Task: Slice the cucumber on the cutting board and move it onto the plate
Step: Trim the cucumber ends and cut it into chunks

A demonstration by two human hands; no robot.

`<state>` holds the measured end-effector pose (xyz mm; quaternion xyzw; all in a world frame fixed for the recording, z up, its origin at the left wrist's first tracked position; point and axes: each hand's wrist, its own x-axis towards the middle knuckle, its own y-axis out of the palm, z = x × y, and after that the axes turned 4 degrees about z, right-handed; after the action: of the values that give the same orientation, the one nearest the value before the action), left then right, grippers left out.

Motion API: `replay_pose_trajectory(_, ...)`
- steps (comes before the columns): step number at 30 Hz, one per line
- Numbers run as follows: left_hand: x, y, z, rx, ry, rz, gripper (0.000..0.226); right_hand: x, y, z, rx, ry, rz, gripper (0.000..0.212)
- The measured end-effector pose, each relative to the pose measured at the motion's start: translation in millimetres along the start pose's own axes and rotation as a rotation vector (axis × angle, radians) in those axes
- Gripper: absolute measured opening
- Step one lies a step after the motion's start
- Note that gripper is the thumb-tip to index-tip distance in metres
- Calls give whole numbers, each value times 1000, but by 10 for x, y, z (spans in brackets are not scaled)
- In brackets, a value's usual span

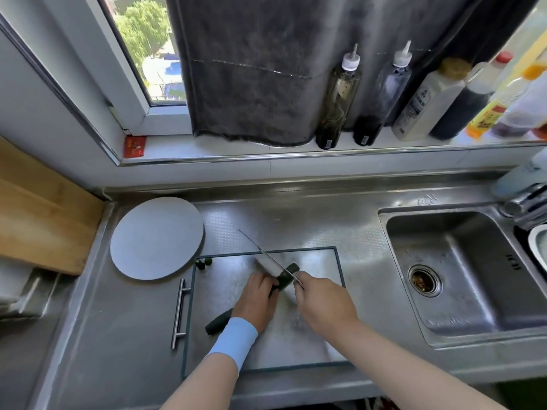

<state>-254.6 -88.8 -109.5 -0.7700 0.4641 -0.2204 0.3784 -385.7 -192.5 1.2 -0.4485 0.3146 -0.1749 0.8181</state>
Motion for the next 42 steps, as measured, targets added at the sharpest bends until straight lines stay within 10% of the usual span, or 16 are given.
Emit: replay_pose_trajectory(42,-126,-145,100,57,23,-11,26,46,310,-181,121,137,176,23)
